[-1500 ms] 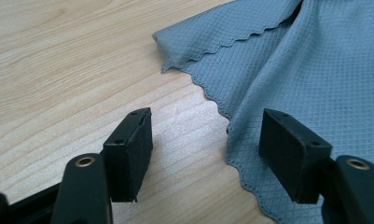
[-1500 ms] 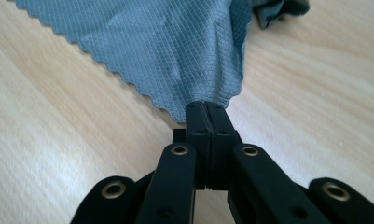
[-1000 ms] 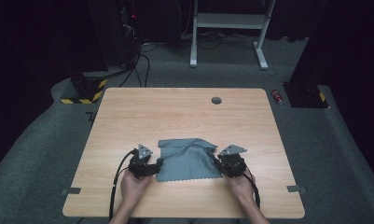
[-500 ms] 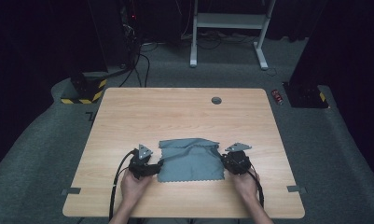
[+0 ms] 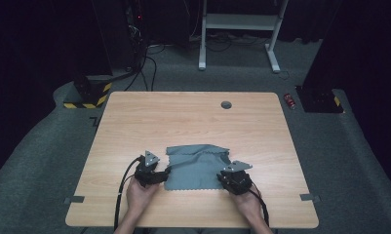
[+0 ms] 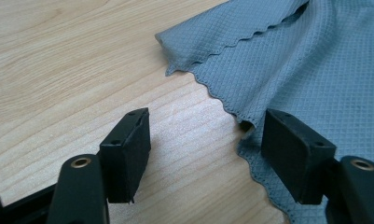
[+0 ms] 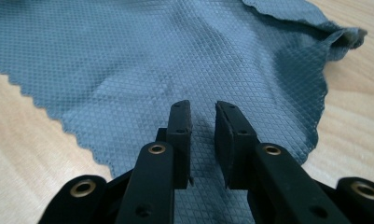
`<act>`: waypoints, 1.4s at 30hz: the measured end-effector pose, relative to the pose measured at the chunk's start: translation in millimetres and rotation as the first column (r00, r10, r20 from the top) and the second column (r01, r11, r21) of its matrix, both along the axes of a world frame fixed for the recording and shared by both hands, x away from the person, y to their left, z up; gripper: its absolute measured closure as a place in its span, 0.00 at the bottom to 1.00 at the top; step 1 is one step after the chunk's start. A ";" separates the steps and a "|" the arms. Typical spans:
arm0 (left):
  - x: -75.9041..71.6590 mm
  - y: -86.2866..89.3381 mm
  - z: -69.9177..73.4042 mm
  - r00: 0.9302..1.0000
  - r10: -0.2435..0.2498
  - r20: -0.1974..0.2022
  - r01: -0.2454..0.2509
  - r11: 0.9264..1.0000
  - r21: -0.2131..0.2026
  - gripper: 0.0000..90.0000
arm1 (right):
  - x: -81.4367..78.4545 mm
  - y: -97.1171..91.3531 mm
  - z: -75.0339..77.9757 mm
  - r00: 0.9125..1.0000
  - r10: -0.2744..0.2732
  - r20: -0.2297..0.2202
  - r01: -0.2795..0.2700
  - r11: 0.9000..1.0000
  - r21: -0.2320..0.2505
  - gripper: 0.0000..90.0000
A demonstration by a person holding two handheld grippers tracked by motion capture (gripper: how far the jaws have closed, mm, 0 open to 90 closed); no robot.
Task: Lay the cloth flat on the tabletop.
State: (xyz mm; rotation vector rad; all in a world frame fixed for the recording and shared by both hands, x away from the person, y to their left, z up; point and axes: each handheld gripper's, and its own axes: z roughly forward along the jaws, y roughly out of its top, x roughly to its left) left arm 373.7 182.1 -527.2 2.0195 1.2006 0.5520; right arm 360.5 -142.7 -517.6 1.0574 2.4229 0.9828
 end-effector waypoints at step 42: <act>76.1 -58.8 19.1 0.988 -0.125 -0.086 0.134 0.986 0.102 0.58 | 13.2 2.6 -5.8 0.996 -0.076 0.046 0.075 0.997 0.032 0.68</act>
